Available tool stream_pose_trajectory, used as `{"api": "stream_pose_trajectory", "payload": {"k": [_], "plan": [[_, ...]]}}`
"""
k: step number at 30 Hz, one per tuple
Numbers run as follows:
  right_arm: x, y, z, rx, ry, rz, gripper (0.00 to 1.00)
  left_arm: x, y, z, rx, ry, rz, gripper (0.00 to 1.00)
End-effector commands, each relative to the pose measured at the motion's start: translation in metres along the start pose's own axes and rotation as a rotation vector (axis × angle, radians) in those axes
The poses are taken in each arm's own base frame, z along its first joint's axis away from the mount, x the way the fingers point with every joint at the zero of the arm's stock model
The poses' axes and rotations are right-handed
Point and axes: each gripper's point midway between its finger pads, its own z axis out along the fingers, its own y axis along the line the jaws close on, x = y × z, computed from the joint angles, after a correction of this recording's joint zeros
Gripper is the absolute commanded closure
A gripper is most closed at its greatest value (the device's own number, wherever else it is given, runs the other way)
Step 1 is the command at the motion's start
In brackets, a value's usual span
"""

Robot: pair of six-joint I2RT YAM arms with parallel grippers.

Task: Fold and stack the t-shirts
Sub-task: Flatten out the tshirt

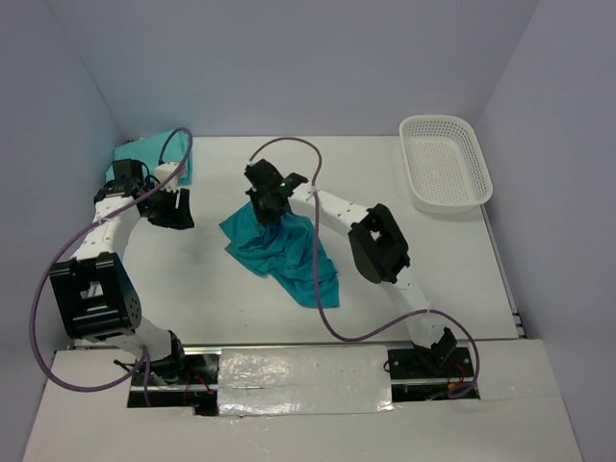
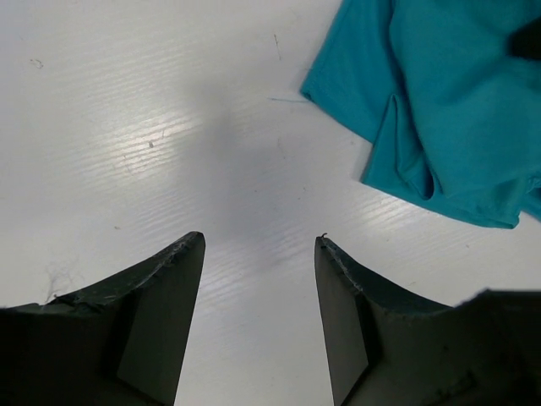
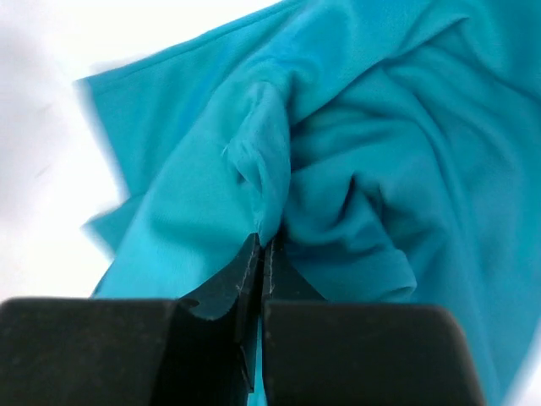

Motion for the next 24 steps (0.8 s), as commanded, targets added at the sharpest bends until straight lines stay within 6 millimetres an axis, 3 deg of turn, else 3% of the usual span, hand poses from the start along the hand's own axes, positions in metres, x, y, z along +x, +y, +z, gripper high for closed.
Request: {"api": "stream_pose_trajectory", "payload": {"k": [1, 2, 3, 4, 5, 6, 8, 9, 10, 11, 12, 13, 14, 15, 17, 18, 19, 20, 21, 22, 23, 24], "plan": [[-0.087, 0.012, -0.13, -0.088, -0.269, 0.004, 1.0, -0.017, 0.0, -0.012, 0.0, -0.035, 0.092, 0.33], [-0.086, -0.005, -0.136, -0.089, -0.268, 0.04, 1.0, -0.024, 0.0, -0.014, -0.001, -0.047, 0.106, 0.33], [-0.091, -0.004, -0.162, -0.162, -0.287, 0.066, 1.0, -0.025, 0.0, -0.01, 0.009, -0.041, 0.107, 0.34], [-0.091, -0.011, -0.168, -0.19, -0.282, 0.128, 1.0, -0.036, -0.007, -0.009, 0.022, -0.054, 0.133, 0.34], [-0.084, -0.027, -0.165, -0.196, -0.259, 0.171, 1.0, -0.042, -0.009, -0.007, 0.024, -0.06, 0.148, 0.34], [-0.092, -0.056, -0.17, -0.186, -0.274, 0.224, 1.0, -0.047, -0.015, -0.004, 0.033, -0.061, 0.171, 0.34], [-0.1, -0.08, -0.171, -0.183, -0.277, 0.241, 1.0, -0.063, -0.036, 0.005, 0.061, -0.069, 0.249, 0.33], [-0.105, -0.111, -0.159, -0.139, -0.27, 0.269, 0.97, -0.067, -0.043, 0.011, 0.077, -0.068, 0.268, 0.33], [-0.127, -0.122, -0.167, -0.138, -0.316, 0.248, 0.64, -0.079, -0.06, 0.014, 0.114, -0.089, 0.307, 0.33], [-0.122, -0.147, -0.144, -0.098, -0.271, 0.281, 0.46, -0.083, -0.068, 0.017, 0.137, -0.094, 0.315, 0.33], [-0.141, -0.181, -0.15, -0.057, -0.32, 0.317, 0.39, -0.088, -0.079, 0.026, 0.167, -0.089, 0.335, 0.33], [-0.141, -0.202, -0.145, -0.017, -0.311, 0.366, 0.19, -0.088, -0.091, 0.033, 0.193, -0.076, 0.354, 0.32], [-0.134, -0.227, -0.126, 0.016, -0.278, 0.408, 0.05, -0.086, -0.1, 0.039, 0.214, -0.059, 0.372, 0.31], [-0.133, -0.247, -0.126, 0.04, -0.272, 0.438, 0.0, -0.081, -0.117, 0.053, 0.252, -0.026, 0.407, 0.3], [-0.135, -0.256, -0.14, 0.08, -0.265, 0.446, 0.0, -0.073, -0.125, 0.068, 0.257, 0.02, 0.434, 0.29], [-0.12, -0.252, -0.136, 0.096, -0.228, 0.446, 0.0, -0.067, -0.128, 0.081, 0.267, 0.05, 0.43, 0.29], [-0.119, -0.246, -0.138, 0.094, -0.243, 0.424, 0.0, -0.065, -0.127, 0.087, 0.266, 0.065, 0.402, 0.29], [-0.126, -0.237, -0.167, 0.116, -0.3, 0.389, 0.0, -0.063, -0.125, 0.09, 0.264, 0.082, 0.378, 0.32], [-0.119, -0.228, -0.171, 0.134, -0.306, 0.361, 0.0, -0.066, -0.111, 0.092, 0.246, 0.082, 0.331, 0.33], [-0.096, -0.201, -0.155, 0.128, -0.264, 0.304, 0.0, -0.068, -0.104, 0.089, 0.251, 0.073, 0.259, 0.36], [-0.097, -0.183, -0.173, 0.136, -0.298, 0.234, 0.0, -0.079, -0.085, 0.077, 0.277, 0.012, 0.177, 0.36], [-0.079, -0.165, -0.165, 0.123, -0.261, 0.183, 0.0, -0.083, -0.073, 0.069, 0.277, -0.018, 0.122, 0.37]]}}
